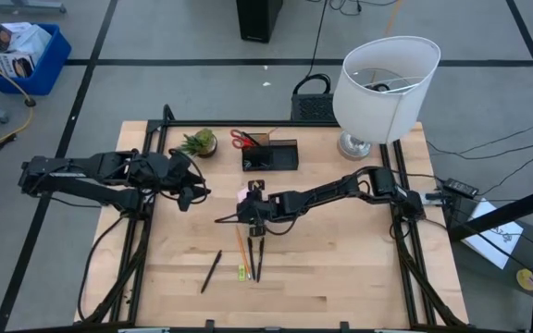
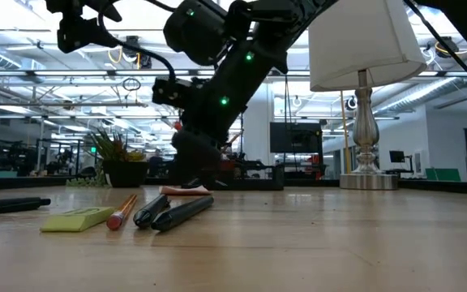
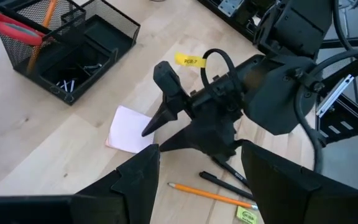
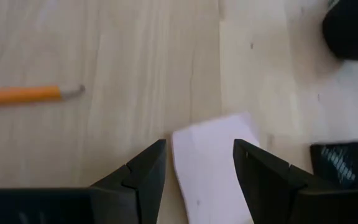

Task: Pick and place office supplies into organizer
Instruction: Put the pink sticky notes into the black desk organizer

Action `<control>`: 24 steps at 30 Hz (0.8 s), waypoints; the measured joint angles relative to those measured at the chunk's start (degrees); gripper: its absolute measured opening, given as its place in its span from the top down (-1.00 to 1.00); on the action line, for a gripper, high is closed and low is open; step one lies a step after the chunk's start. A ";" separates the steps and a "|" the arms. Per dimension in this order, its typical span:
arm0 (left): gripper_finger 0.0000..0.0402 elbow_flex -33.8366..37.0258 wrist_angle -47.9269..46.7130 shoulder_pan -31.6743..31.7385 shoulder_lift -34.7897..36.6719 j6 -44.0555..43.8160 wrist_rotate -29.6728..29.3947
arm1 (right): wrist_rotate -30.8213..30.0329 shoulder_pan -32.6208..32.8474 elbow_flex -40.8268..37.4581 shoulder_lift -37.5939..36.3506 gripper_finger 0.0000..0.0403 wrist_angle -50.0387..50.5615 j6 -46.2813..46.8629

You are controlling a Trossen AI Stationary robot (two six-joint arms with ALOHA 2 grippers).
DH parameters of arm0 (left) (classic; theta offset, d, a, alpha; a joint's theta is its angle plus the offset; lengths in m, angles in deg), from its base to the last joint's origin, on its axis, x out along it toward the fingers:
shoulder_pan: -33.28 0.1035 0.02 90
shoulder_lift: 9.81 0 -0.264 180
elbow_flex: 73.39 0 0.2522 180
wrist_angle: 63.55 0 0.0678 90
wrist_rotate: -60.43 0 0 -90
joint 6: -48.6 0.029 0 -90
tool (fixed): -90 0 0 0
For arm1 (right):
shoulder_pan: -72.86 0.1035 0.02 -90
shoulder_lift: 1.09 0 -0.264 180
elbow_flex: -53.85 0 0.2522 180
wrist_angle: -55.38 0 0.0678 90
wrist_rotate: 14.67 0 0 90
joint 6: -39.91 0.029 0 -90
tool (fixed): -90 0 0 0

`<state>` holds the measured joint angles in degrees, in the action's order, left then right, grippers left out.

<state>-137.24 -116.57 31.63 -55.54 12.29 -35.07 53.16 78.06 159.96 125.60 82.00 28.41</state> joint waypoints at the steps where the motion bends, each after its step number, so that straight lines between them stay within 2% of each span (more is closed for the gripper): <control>1: -0.16 0.00 0.00 0.00 0.00 0.02 -0.17 | 0.25 0.01 0.00 0.00 0.10 -0.93 -0.59; 10: -0.16 0.00 0.00 0.00 0.01 0.03 -0.48 | 2.82 0.35 -0.04 2.43 0.10 -2.45 -1.33; 18: -0.16 0.00 0.01 0.00 0.02 -0.09 -0.48 | -0.44 0.83 0.07 3.25 0.10 -2.67 -0.78; 24: -0.16 0.00 0.03 0.00 0.02 -0.17 -0.53 | -1.58 -1.16 0.07 3.32 0.11 -1.56 1.04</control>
<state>-137.24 -116.55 31.63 -55.52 12.11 -35.60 51.58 76.91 160.03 128.92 80.44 29.45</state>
